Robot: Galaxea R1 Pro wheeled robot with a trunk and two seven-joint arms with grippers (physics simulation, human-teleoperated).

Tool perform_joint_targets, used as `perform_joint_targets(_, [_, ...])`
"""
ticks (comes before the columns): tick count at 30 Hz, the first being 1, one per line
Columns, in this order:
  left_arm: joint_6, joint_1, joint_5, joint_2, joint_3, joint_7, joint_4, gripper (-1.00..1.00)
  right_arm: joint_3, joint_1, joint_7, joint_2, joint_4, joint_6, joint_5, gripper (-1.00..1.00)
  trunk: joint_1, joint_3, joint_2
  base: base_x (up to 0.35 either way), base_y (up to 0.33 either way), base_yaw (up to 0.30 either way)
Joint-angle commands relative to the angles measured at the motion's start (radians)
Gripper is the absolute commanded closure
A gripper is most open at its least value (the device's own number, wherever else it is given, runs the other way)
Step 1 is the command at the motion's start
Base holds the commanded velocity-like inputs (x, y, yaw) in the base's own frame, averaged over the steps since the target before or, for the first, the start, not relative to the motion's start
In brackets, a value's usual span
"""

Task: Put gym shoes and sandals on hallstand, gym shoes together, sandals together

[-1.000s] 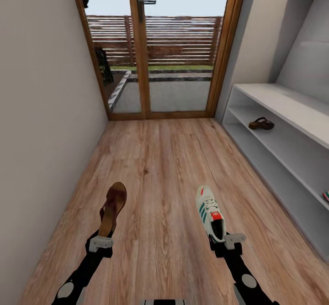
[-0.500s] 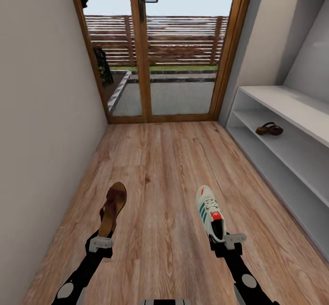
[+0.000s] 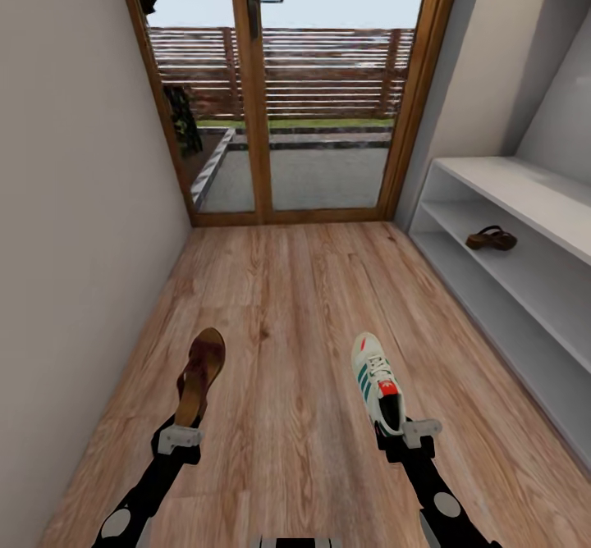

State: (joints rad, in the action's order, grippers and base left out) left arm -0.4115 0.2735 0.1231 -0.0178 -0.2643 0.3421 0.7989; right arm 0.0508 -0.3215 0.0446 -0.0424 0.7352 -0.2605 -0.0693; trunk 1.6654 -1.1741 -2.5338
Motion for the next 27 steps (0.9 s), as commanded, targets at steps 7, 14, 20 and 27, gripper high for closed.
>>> perform_joint_targets(7, [-0.004,0.001,0.013,-0.002,-0.009,0.006,0.000,1.00,0.003,0.000,0.006,-0.001,0.000,-0.002,-0.007,1.00,0.000,-0.001,0.000,0.306,0.000,0.000])
perform_joint_targets(14, [-0.004,0.001,0.013,-0.002,-0.010,0.006,0.000,1.00,0.003,-0.001,0.005,-0.001,0.000,-0.002,-0.007,1.00,0.000,-0.001,0.000,0.322,0.000,0.000])
perform_joint_targets(20, [-0.004,0.001,0.013,-0.002,-0.009,0.006,0.000,1.00,0.003,0.000,0.005,-0.001,0.000,-0.002,-0.007,1.00,0.000,-0.001,0.000,0.326,0.000,0.000])
perform_joint_targets(27, [-0.004,0.001,0.013,-0.002,-0.010,0.006,0.000,1.00,0.003,0.000,0.005,-0.002,0.000,-0.002,-0.007,1.00,0.000,-0.001,0.000,0.325,0.026,0.000])
